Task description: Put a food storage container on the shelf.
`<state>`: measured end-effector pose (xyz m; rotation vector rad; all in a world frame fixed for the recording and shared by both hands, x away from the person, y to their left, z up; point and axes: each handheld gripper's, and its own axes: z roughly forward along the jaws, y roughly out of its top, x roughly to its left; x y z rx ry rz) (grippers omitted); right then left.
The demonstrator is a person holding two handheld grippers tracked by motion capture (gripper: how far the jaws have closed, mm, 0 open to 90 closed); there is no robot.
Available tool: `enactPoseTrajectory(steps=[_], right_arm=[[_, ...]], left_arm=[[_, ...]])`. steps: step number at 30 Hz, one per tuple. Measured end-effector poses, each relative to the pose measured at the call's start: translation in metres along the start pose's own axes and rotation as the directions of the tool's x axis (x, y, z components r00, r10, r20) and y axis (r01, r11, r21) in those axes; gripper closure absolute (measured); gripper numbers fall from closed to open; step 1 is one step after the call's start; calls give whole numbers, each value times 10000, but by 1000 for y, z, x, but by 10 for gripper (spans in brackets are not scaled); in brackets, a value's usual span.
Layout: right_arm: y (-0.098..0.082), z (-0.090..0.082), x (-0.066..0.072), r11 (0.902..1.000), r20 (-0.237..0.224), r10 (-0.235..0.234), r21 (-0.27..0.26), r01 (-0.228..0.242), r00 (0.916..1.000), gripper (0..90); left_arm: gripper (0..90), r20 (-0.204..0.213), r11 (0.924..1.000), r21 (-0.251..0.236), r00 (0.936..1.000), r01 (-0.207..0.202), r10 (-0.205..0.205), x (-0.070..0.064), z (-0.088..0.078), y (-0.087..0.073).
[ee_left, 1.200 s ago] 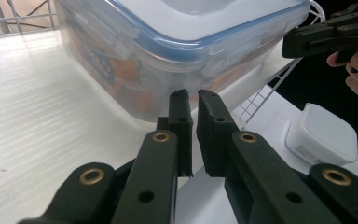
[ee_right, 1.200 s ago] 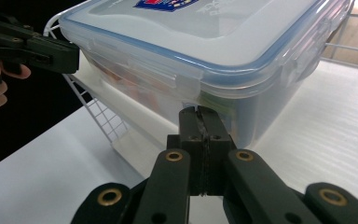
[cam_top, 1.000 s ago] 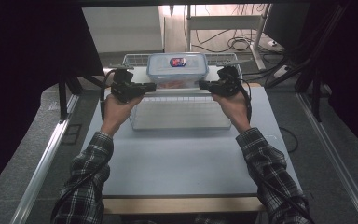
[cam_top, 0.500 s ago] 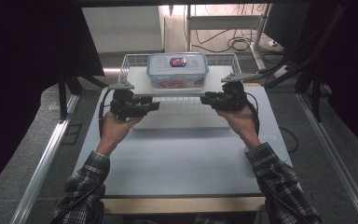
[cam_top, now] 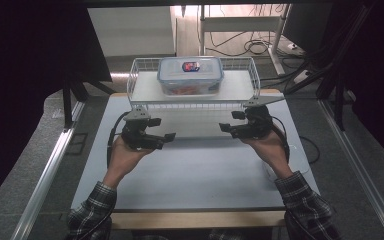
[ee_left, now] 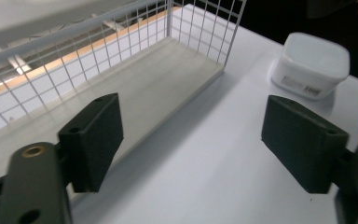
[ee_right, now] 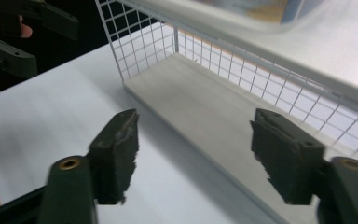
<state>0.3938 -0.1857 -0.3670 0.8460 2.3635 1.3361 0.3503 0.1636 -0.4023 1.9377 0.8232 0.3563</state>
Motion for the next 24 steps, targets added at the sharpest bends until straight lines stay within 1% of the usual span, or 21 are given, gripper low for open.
enactPoseTrajectory(steps=[1,4,6,9,10,12,15,17,18,19,20,22,24], right_arm=[[-3,-1,1,10000,2,-21,35,21,10000,299],[-11,-4,4,10000,71,-48,47,47,10000,257],[-17,-6,5,10000,36,-48,47,47,10000,231],[-26,-9,7,10000,31,-3,62,3,10000,180],[-28,-11,8,10000,41,-5,27,5,10000,170],[-34,-14,9,10000,78,57,-73,-56,10000,139],[-43,-19,10,9996,62,172,-237,-170,9998,98],[-49,-20,10,9995,36,230,-225,-229,9997,79],[-51,-20,10,9997,78,217,-108,-216,9997,61],[-55,-20,11,9999,151,163,-12,-163,9998,45],[-57,-21,11,9998,210,182,-17,-181,9996,37],[-63,-21,11,9993,257,380,-67,-378,9989,14],[-67,-22,11,9986,366,521,-82,-518,9980,0]], left_arm=[[188,-21,10000,26,10000,-43,43,-2,0,-3],[151,-69,10000,50,10000,21,-21,-7,-2,-11],[128,-92,10000,3,9999,51,-50,-11,-3,-17],[93,-244,10000,18,9997,82,-81,-16,-6,-25],[84,-303,9999,-26,9994,140,-141,-17,-8,-28],[75,-246,9998,-54,9995,185,-187,-20,-10,-33],[50,-451,9999,-61,9989,108,-110,-23,-14,-41],[43,-557,9998,-155,9984,110,-119,-25,-17,-48],[41,-534,9996,-223,9984,158,-170,-26,-17,-52],[42,-505,9997,-209,9986,124,-134,-26,-18,-54],[42,-515,9997,-180,9986,139,-149,-26,-18,-57],[42,-554,10000,-67,9984,64,-68,-26,-18,-63],[41,-599,9999,-81,9981,139,-143,-26,-18,-70]])
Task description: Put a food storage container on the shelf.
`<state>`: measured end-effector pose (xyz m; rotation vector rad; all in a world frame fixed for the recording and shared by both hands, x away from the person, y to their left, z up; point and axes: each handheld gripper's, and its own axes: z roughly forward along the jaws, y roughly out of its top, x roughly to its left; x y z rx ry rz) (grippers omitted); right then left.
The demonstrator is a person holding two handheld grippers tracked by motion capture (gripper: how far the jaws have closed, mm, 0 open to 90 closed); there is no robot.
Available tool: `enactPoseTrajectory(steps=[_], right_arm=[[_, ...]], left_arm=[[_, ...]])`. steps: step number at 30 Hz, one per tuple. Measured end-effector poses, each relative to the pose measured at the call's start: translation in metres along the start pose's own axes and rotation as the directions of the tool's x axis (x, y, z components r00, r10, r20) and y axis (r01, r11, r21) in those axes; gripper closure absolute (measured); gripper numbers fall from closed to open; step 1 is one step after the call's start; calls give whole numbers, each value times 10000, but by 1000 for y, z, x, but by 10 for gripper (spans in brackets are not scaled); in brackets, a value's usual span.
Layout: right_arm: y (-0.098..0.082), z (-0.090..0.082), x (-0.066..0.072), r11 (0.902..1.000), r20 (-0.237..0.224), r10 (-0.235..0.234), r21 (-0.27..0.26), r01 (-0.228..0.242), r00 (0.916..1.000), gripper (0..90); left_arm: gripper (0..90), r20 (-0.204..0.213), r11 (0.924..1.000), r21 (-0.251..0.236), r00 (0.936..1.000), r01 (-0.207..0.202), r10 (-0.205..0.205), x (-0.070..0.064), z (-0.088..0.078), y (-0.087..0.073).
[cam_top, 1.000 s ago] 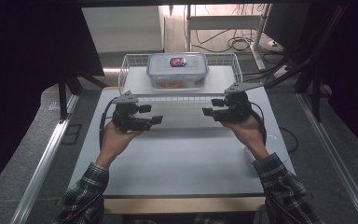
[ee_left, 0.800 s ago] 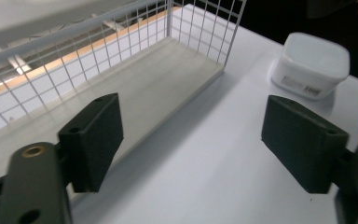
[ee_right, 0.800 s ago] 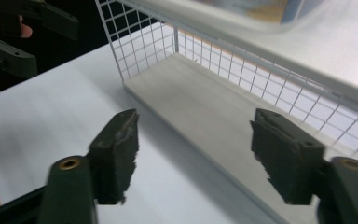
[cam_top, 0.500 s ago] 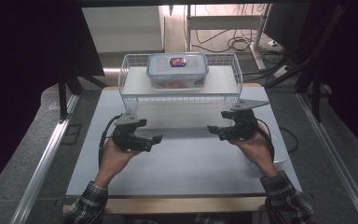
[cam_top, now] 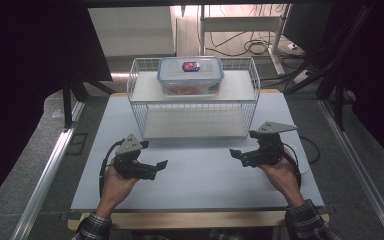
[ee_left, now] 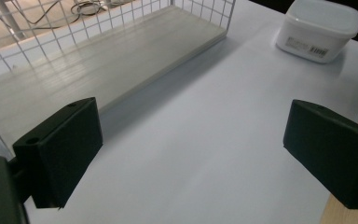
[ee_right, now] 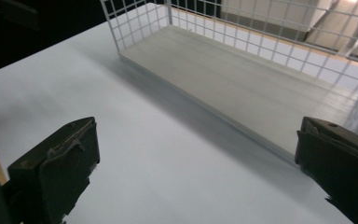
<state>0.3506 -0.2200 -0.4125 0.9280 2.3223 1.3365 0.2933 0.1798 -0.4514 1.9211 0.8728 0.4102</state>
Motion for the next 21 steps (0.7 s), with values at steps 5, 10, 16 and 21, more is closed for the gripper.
enactPoseTrajectory(steps=[5,10,16,21], right_arm=[[-14,-3,2,10000,36,97,-22,-97,9999,0],[-29,-4,8,9999,82,-101,138,100,9999,0],[-47,-6,16,9992,173,-341,209,338,9993,7],[-61,-6,18,9983,259,-314,506,301,9992,6]], left_arm=[[43,-160,9999,-101,9999,-31,29,0,-2,-16],[53,-245,9997,-217,9996,-132,127,-8,-4,-30],[28,-708,10000,73,9975,-49,54,-9,-5,-50],[20,-1002,9989,423,9946,-215,256,-12,-3,-61]])
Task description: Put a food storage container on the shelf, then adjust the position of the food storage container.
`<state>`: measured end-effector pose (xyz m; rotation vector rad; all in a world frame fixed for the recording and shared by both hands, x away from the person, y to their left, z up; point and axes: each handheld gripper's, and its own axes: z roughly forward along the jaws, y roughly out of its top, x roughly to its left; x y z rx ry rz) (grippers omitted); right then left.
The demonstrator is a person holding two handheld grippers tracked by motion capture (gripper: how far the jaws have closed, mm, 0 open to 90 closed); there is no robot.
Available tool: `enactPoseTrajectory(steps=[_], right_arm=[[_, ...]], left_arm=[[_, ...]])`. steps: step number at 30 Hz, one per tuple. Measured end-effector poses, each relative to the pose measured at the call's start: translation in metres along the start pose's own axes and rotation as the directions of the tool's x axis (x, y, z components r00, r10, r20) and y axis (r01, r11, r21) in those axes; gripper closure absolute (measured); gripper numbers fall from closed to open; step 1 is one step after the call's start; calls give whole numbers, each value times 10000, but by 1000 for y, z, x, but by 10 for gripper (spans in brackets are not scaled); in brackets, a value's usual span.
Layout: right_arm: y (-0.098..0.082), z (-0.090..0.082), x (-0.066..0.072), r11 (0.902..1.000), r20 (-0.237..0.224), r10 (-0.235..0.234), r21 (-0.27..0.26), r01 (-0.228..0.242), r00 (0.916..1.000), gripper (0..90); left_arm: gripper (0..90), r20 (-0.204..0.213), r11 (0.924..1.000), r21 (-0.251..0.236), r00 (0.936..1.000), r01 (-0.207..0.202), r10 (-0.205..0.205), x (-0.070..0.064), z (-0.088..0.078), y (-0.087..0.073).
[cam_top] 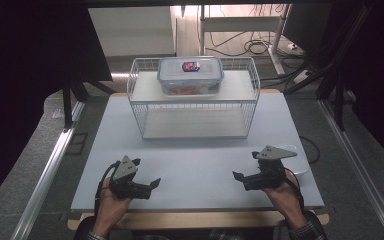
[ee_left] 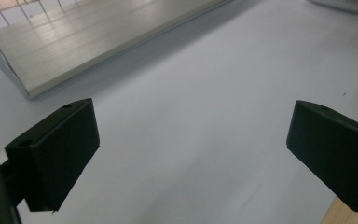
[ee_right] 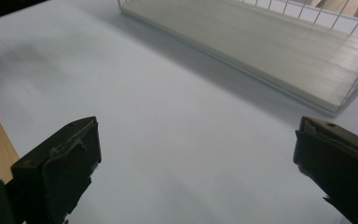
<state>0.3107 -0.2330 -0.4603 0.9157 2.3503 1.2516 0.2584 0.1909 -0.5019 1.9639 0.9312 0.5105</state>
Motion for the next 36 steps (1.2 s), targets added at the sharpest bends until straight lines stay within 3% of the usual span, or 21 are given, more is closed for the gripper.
enactPoseTrajectory(steps=[6,13,18,21,25,28,30,33,36], right_arm=[[-11,4,2,9996,109,-87,286,84,9999,6],[-12,6,4,9978,483,-165,653,133,9987,0],[-8,-1,-5,9977,957,473,446,-518,9943,0],[-8,-9,-12,9973,1218,604,350,-651,9907,1],[-10,-23,-29,9962,2021,762,250,-829,9764,99],[-15,-38,-49,9893,2671,1383,71,-1455,9537,247],[-19,-46,-60,9868,2879,1546,17,-1620,9451,370],[-26,-60,-76,9773,3171,2056,-176,-2110,9258,533],[-30,-69,-86,9758,3598,2091,-167,-2178,9093,656]], left_arm=[[23,-90,9989,473,10000,-25,30,-2,5,-9],[24,-216,9993,374,9998,-20,28,0,3,-10],[29,-184,9986,521,9998,-39,48,0,6,-12],[29,-209,9984,551,9997,-132,144,-1,6,-11],[30,-227,9980,610,9996,-145,159,-1,7,-12],[31,-244,9982,592,9996,-122,137,0,7,-12],[31,-276,9987,502,9995,-132,146,0,6,-12],[32,-335,9990,422,9994,-110,124,0,5,-11],[33,-365,9992,402,9993,-72,86,1,5,-12]])
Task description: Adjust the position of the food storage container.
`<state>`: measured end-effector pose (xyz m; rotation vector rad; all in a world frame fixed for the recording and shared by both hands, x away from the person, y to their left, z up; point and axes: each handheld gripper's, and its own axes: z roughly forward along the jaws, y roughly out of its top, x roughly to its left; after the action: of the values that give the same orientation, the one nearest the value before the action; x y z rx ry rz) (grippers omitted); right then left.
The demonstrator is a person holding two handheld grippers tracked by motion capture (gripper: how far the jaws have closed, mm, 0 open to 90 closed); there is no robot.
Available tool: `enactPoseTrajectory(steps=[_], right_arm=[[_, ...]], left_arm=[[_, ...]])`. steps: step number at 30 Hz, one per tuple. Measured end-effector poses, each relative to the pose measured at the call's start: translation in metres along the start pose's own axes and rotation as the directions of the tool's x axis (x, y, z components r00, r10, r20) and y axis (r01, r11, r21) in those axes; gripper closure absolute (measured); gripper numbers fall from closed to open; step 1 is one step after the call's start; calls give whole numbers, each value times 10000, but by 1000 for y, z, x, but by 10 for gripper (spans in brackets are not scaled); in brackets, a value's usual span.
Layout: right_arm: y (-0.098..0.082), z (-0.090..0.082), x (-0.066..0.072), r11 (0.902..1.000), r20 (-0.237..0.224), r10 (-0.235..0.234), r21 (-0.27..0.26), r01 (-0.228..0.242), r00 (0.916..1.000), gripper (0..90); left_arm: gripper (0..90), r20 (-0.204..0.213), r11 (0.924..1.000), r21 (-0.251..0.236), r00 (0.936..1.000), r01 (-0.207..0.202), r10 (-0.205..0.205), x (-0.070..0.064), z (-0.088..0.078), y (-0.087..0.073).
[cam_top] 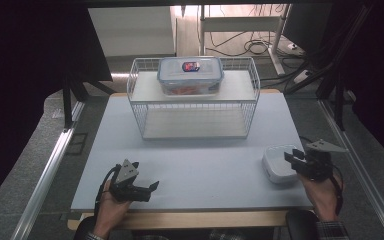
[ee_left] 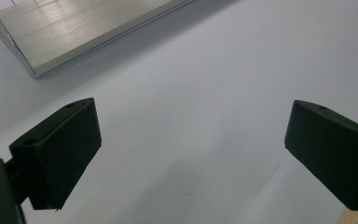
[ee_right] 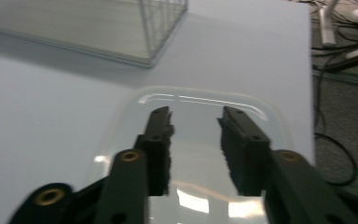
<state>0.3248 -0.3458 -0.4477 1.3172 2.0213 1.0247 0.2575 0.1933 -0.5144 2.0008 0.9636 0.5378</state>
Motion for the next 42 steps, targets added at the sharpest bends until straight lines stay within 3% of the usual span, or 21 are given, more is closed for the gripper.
enactPoseTrajectory(steps=[6,11,15,27,35,42], right_arm=[[-7,-7,-27,9989,957,426,174,-445,9945,874],[-16,-8,-45,9968,1570,637,376,-704,9855,891],[-22,-4,-55,9932,1641,958,500,-1053,9818,894],[-23,5,-47,9893,1175,921,1024,-1043,9888,895],[-20,13,-27,9894,288,783,1207,-812,9965,895],[-14,23,-9,9909,-414,515,1266,-459,9978,895]], left_arm=[[34,6,10000,66,10000,48,-48,1,1,-1],[35,16,9999,110,10000,43,-43,1,1,-1],[37,10,9998,174,10000,66,-66,1,2,-1],[39,-4,9999,138,10000,80,-80,1,3,-1],[39,23,9998,157,9999,105,-105,2,3,-2],[39,38,9998,191,10000,83,-83,1,4,-2]])
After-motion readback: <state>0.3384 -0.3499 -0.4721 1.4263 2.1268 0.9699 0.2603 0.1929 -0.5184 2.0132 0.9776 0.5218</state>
